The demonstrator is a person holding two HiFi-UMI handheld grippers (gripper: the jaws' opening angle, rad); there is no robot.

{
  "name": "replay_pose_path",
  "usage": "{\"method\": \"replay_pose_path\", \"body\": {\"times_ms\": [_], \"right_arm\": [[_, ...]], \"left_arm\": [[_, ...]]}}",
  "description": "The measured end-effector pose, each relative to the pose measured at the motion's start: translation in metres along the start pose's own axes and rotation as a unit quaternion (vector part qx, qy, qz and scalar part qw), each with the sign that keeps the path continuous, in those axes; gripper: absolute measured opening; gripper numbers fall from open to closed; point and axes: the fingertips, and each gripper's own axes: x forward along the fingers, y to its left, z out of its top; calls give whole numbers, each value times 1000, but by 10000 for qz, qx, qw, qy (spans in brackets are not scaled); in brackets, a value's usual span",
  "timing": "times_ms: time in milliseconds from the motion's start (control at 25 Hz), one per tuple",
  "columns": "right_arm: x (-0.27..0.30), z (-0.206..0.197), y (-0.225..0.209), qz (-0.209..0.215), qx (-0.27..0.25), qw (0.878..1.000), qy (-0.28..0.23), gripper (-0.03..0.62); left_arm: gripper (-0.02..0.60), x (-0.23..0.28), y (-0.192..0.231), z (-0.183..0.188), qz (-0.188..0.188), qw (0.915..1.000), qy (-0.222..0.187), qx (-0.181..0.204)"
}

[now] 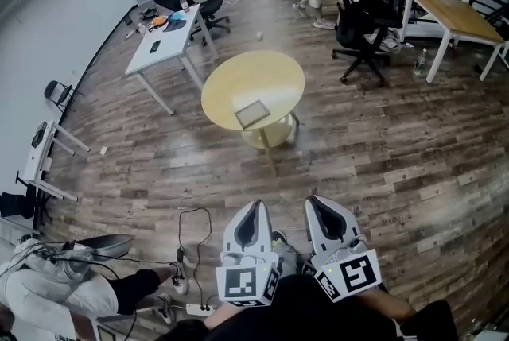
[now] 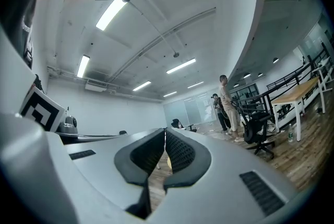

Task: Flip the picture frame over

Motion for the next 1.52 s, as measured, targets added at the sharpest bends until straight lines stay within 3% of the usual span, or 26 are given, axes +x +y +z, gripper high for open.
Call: {"method": "replay_pose_path", "body": {"times_ms": [480, 1000, 1520], "right_arm": [[133, -7, 3, 3, -200, 9998, 56, 21], [240, -30, 50, 255, -320, 9991, 132, 20], [287, -41, 49, 129, -394, 9987, 300, 21]], "left_arm": [[22, 91, 100, 24, -69, 9999, -123, -43], [21, 126, 207, 35, 106, 9991, -336, -235], [21, 165, 246, 32, 60, 9988, -218, -436]]}}
